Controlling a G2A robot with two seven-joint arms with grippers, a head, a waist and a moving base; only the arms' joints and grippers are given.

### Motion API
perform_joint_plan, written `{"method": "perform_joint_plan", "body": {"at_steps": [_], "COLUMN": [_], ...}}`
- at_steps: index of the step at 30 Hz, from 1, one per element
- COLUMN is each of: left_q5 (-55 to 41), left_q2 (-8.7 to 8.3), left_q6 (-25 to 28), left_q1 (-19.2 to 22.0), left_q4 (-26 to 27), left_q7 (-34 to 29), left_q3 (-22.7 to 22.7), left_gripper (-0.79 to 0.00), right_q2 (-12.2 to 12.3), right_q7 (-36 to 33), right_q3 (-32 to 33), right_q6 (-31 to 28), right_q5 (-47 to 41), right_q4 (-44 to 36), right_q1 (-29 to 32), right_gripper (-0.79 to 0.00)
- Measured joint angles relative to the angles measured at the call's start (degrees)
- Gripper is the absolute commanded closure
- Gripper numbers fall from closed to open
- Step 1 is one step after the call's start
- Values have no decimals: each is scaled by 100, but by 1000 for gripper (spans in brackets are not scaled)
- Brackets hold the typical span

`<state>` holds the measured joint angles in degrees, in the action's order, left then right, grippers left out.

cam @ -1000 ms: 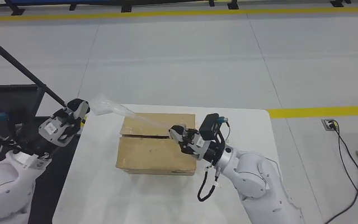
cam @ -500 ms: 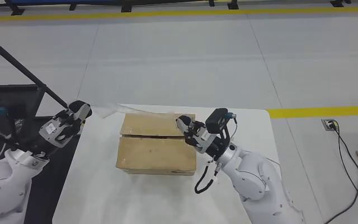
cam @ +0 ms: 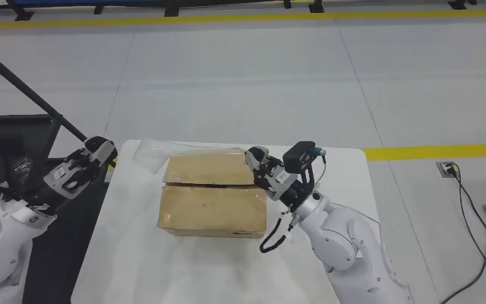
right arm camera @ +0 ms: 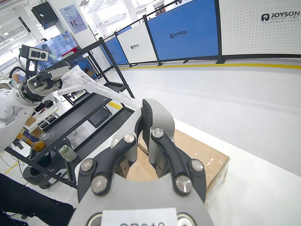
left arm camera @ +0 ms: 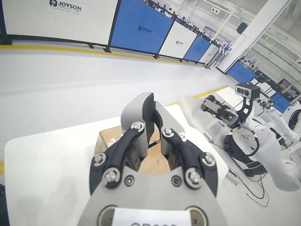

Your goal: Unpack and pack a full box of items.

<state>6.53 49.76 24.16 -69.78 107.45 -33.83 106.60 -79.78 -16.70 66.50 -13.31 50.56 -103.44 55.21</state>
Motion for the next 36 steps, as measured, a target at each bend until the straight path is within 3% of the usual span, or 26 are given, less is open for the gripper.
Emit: {"method": "perform_joint_plan", "body": {"at_steps": [4, 5, 6, 7, 8, 25, 30, 36], "left_q5": [-384, -479, -568, -611, -634, -581, -373, -348], "left_q2": [-8, -12, -18, -21, -23, -25, 5, 10], "left_q6": [-333, -375, -389, -383, -369, -334, -219, -122], "left_q1": [43, 50, 47, 33, 10, -62, -308, -392], "left_q4": [-93, -97, -93, -84, -69, -13, 202, 185], "left_q7": [-203, -273, -353, -395, -421, -413, -111, -218], "left_q3": [-25, -21, -5, 10, 26, 48, -94, -280], "left_gripper": [0, -28, -120, -391, -785, -785, -785, -785], "right_q2": [-29, -40, -57, -71, -85, -151, -208, -263], "right_q7": [190, 240, 285, 308, 330, 199, 72, 11], "right_q3": [-56, -79, -119, -153, -186, -195, -147, -155], "right_q6": [333, 441, 587, 689, 781, 1041, 1447, 1884], "right_q5": [61, 64, 59, 48, 32, -561, -1153, -1424], "right_q4": [-23, -14, 8, 32, 62, 225, 287, 340], "right_q1": [2, -6, -34, -67, -106, -258, -404, -591], "right_gripper": [0, 0, 0, 0, 0, 0, 0, 0]}}
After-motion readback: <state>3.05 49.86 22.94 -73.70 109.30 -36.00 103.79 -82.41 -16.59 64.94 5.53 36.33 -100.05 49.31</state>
